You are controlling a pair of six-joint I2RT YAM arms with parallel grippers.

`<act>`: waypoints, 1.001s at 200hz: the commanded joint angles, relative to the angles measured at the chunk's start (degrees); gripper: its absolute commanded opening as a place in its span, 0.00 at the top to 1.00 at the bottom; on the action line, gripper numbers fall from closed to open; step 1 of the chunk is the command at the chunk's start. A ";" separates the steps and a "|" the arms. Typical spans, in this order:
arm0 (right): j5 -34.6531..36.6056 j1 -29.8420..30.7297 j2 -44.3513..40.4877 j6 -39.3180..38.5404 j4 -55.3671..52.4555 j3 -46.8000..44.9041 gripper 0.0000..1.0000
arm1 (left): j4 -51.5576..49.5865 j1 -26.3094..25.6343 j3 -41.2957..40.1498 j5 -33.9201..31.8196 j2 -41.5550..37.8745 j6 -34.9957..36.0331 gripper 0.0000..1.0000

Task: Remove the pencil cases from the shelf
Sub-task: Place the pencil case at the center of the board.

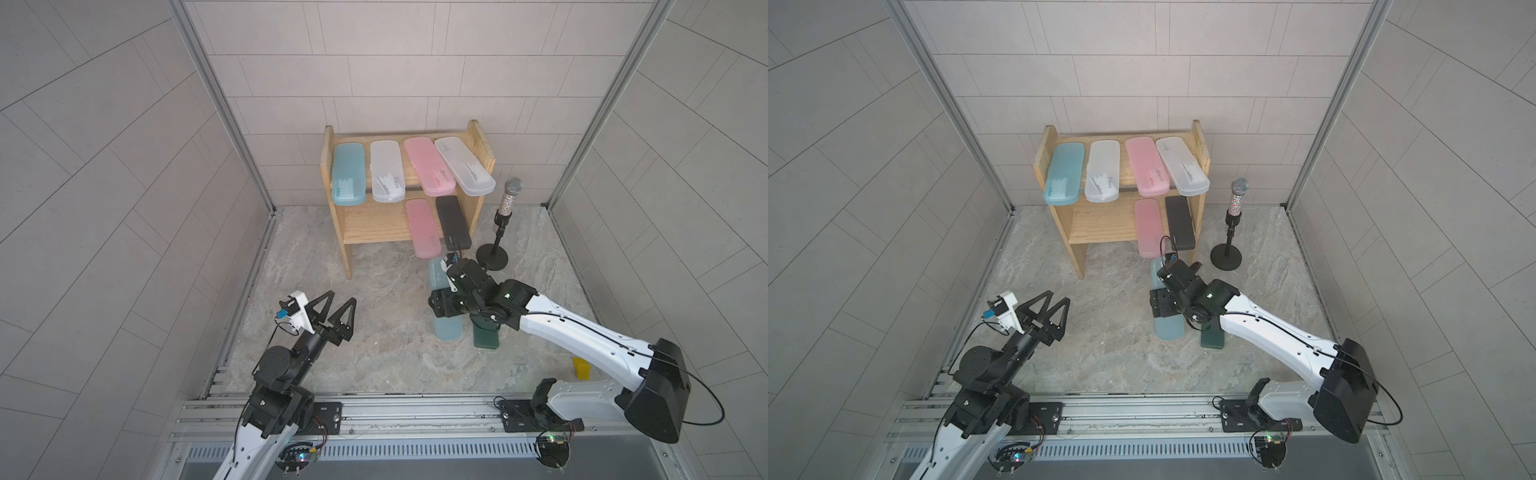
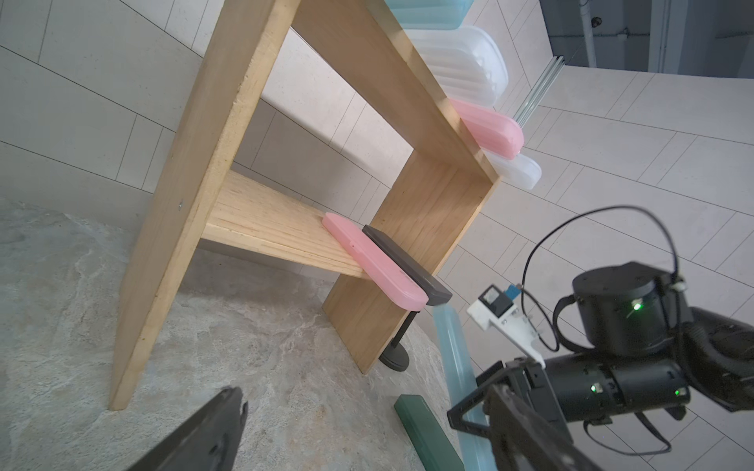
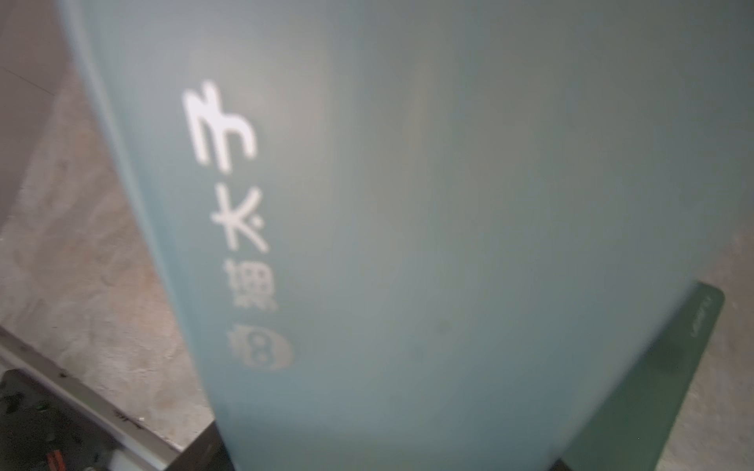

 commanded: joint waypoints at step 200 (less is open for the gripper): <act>-5.36 -10.60 18.44 -0.77 3.16 -3.36 0.35 | -1.34 -0.18 5.44 1.39 10.77 -1.23 0.01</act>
